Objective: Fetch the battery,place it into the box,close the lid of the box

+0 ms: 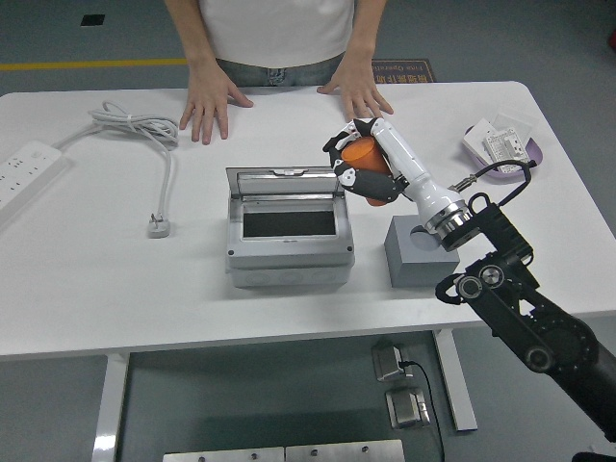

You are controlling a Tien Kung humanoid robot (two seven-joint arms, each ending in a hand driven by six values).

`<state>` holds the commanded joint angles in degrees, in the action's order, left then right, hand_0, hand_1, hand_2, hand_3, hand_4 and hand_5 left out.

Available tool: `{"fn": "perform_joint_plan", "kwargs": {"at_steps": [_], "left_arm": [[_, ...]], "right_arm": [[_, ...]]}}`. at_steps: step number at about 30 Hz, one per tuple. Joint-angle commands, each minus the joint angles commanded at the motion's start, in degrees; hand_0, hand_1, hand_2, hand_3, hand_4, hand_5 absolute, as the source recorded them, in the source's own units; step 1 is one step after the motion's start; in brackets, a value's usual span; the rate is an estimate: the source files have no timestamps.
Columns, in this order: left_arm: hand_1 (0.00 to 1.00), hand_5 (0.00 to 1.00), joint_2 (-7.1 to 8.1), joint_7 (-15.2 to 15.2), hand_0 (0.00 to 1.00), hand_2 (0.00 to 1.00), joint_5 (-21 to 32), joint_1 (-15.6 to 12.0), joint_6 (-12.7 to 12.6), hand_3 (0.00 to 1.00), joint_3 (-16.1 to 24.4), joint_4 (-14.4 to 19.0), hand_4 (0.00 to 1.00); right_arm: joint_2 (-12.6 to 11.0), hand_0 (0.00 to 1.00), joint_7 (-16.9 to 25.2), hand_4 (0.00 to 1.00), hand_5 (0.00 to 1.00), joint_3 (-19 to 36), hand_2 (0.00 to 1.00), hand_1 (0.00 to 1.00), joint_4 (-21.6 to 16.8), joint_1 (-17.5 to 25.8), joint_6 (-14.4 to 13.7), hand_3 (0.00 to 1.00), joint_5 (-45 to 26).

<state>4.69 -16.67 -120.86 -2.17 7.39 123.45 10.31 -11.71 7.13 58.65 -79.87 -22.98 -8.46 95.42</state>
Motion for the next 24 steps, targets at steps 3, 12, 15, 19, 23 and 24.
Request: {"fn": "perform_joint_plan", "kwargs": {"at_steps": [3,12,15,19,23,24], "left_arm": [[0.663,0.656,0.01,-0.03,0.641,0.718,-0.05,-0.01,0.0,0.839,0.01,0.0,0.884],[0.662,0.655,0.16,-0.06,0.641,0.717,-0.12,0.09,-0.02,0.839,0.01,0.0,0.884],[0.662,0.655,0.28,-0.07,0.641,0.717,-0.08,0.13,-0.04,0.839,-0.05,0.0,0.884],[0.662,0.655,0.46,-0.12,0.641,0.717,0.0,0.21,-0.07,0.839,-0.13,0.0,0.884],[0.662,0.655,0.63,-0.13,0.641,0.717,0.07,0.35,-0.07,0.839,-0.28,0.0,0.884],[0.663,0.654,0.69,-0.14,0.641,0.717,0.06,0.4,-0.07,0.839,-0.3,0.0,0.884]], "right_arm": [[-0.31,0.068,-0.79,0.081,0.006,-0.12,0.279,0.23,-0.55,-0.45,0.32,0.286,5.11],[-3.67,0.07,-4.0,0.081,0.002,-4.32,0.277,0.23,-1.44,-4.65,3.41,0.283,20.58],[-5.2,0.07,-4.92,0.081,0.002,-7.08,0.277,0.23,-1.61,-6.92,4.53,0.283,24.76],[-6.25,0.07,-5.72,0.079,0.002,-11.3,0.277,0.231,-1.72,-10.15,5.59,0.282,28.5],[-6.18,0.07,-5.92,0.079,0.002,-14.99,0.277,0.231,-1.3,-12.56,5.85,0.282,29.51],[-5.96,0.073,-5.95,0.075,0.002,-16.21,0.276,0.229,-0.91,-13.29,5.87,0.281,29.72]]}}
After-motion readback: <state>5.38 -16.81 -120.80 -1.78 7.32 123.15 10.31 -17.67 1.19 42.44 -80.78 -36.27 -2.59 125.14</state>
